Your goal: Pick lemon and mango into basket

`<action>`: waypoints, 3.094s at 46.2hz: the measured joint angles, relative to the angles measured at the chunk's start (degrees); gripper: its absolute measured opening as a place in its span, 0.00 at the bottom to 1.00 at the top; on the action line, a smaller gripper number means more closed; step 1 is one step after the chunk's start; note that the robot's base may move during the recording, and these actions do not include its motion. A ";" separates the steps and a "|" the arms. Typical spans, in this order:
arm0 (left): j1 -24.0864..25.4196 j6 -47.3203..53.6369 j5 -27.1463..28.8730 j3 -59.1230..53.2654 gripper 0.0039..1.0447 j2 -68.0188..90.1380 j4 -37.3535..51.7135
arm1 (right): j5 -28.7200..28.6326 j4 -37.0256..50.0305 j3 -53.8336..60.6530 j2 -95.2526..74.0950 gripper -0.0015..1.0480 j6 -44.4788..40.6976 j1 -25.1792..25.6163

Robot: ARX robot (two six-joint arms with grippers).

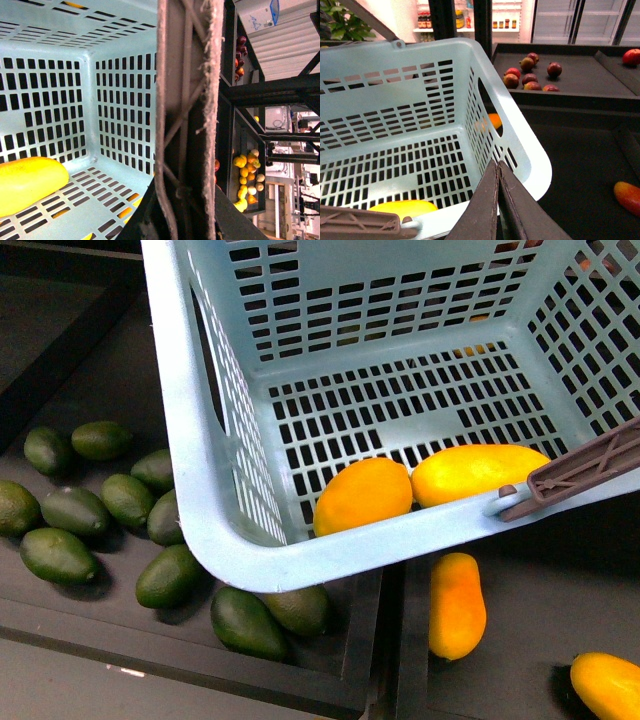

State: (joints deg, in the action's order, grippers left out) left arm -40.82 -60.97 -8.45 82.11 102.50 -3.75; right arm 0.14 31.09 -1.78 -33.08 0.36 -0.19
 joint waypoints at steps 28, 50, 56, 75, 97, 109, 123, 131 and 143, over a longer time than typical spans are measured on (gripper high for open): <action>0.00 0.00 0.00 0.00 0.06 0.00 0.00 | -0.07 -13.35 0.79 15.41 0.02 -0.04 0.00; 0.00 0.02 -0.09 0.00 0.06 0.00 0.00 | 0.02 -29.83 0.76 30.01 0.02 -0.07 0.00; 0.00 0.11 0.00 0.00 0.06 0.00 0.00 | -0.04 -30.93 0.76 32.57 0.02 -0.04 0.00; 0.00 0.04 0.00 0.00 0.06 0.00 0.00 | -0.02 -31.02 0.76 32.74 0.26 -0.13 0.00; 0.00 0.00 -0.07 0.00 0.06 0.00 0.00 | 0.07 -31.02 0.76 32.74 0.91 -0.11 0.00; -0.66 -1.07 -1.20 0.00 0.06 0.00 0.00 | 0.07 -31.10 0.79 32.76 0.92 -0.11 0.00; -0.17 -0.15 0.17 0.07 0.06 0.00 0.00 | 0.02 -31.12 0.76 32.89 0.92 -0.13 0.00; -0.04 0.11 0.42 0.07 0.06 0.00 0.00 | 0.02 -31.15 0.76 32.92 0.92 -0.15 0.00; -0.07 -0.15 -0.35 0.07 0.06 0.00 0.00 | 0.00 -31.19 0.76 32.92 0.92 -0.17 0.00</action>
State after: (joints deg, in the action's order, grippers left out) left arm -40.88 -61.12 -8.80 82.17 102.50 -3.75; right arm 0.14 -0.10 -1.02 -0.16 0.19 -0.19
